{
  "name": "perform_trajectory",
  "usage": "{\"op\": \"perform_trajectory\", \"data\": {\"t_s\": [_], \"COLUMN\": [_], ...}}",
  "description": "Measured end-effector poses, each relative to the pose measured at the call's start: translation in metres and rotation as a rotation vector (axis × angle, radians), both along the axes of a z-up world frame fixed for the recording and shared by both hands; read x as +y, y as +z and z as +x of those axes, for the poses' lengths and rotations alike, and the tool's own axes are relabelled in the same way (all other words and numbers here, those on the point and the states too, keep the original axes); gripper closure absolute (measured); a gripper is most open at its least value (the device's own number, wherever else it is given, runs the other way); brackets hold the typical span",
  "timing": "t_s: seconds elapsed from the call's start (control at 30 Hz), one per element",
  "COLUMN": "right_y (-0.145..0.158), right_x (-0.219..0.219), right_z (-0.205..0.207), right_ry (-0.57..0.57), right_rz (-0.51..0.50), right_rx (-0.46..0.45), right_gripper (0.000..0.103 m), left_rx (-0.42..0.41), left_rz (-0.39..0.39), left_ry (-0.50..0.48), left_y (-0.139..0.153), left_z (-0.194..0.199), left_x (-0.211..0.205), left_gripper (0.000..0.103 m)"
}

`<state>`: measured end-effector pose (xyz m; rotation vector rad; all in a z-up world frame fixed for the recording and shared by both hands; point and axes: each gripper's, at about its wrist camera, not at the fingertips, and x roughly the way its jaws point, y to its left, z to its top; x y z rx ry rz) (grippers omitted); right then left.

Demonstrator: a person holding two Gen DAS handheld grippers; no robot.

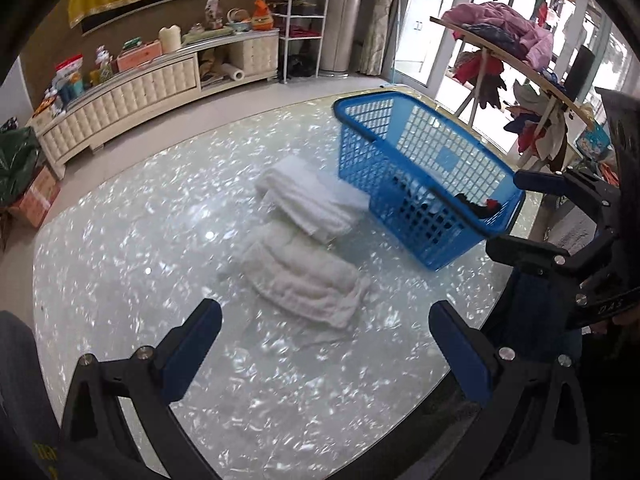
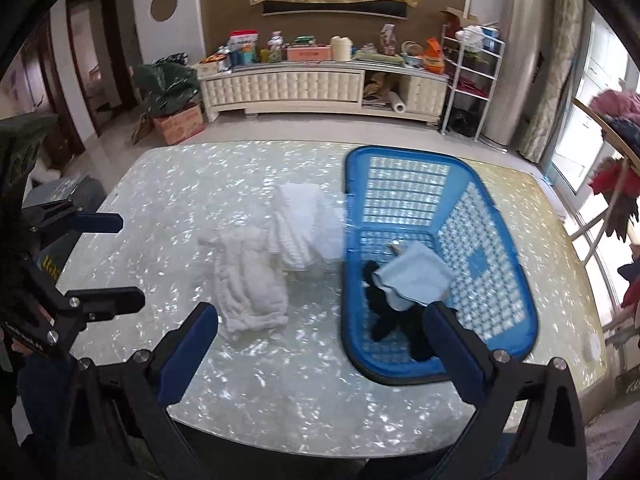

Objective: Organize soft objects
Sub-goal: 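Move the right tool to the folded white cloth pad on the table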

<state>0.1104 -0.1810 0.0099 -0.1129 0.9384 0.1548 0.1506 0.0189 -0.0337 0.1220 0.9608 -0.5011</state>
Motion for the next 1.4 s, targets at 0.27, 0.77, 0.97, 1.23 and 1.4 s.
{"op": "perform_trajectory", "data": {"t_s": [0.27,0.77,0.97,1.23,1.4], "right_y": [-0.016,-0.079,-0.106,-0.146,-0.164], "right_x": [0.033,0.083,0.088,0.080,0.079], "right_z": [0.018,0.060,0.075,0.096,0.105], "right_ry": [0.072,0.118,0.098,0.058,0.052], "right_rz": [-0.001,-0.015,-0.040,-0.044,-0.032], "right_rx": [0.042,0.187,0.246,0.334,0.381], "right_gripper": [0.000,0.000,0.000,0.000,0.011], "left_rx": [0.039,0.135,0.163,0.191,0.209], "left_rz": [-0.006,-0.010,-0.005,-0.005,-0.015], "left_ry": [0.044,0.102,0.105,0.119,0.137], "left_y": [-0.014,-0.064,-0.082,-0.100,-0.107], "left_z": [-0.001,0.017,0.030,0.046,0.050], "left_x": [0.032,0.071,0.074,0.080,0.085], "left_gripper": [0.000,0.000,0.000,0.000,0.000]}}
